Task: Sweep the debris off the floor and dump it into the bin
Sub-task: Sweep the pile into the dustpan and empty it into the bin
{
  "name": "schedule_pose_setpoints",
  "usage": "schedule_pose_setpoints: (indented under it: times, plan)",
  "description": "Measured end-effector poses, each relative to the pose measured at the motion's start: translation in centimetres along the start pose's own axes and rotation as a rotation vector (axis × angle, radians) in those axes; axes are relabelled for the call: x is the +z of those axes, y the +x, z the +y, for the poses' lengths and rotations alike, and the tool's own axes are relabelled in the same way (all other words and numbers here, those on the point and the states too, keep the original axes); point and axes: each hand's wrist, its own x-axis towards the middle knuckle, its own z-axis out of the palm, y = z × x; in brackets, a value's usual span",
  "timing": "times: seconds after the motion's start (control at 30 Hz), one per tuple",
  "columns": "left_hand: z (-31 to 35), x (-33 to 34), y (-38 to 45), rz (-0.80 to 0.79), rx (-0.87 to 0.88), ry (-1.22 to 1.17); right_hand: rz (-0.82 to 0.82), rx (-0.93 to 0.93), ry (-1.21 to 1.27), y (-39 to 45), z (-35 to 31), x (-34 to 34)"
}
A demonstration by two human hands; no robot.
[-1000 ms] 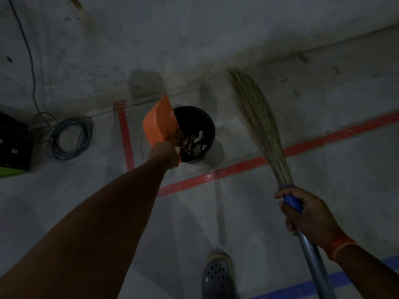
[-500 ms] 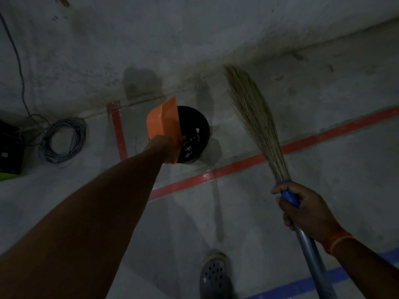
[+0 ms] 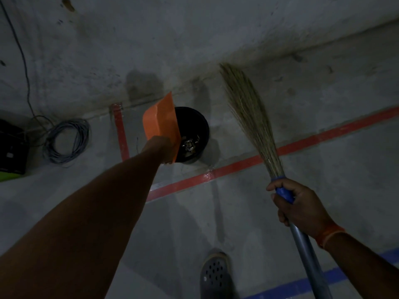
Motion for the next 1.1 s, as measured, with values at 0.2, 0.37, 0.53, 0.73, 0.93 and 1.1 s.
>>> schedule_pose_setpoints:
  times: [0.2, 0.37, 0.53, 0.73, 0.93, 1.1]
  plan:
    - [-2.6, -3.2, -4.5, -0.446, -0.256, 0.029, 0.002, -0.035, 0.006, -1.8, 0.4, -0.2]
    - [-3.8, -5.2, -12.7, -0.552, -0.254, -0.041, 0.024, -0.062, 0.001, -5.2, 1.1, -0.9]
    - [-3.8, -6.3, -23.0, -0.670, -0.248, -0.112, 0.029, -0.089, -0.036, -11.1, 3.2, -2.8]
    - [-1.3, -7.9, -36.1, -0.735, -0.211, -0.199, 0.033, -0.127, -0.087, -21.1, 6.9, -6.1]
    - [1.1, -9.3, -50.1, -0.744, -0.189, -0.230, 0.064, -0.111, -0.105, -33.3, 12.5, -9.0]
    - [0.6, -8.8, -63.3, -0.817, -0.198, -0.304, 0.123, -0.036, -0.115, -45.8, 20.4, -11.7]
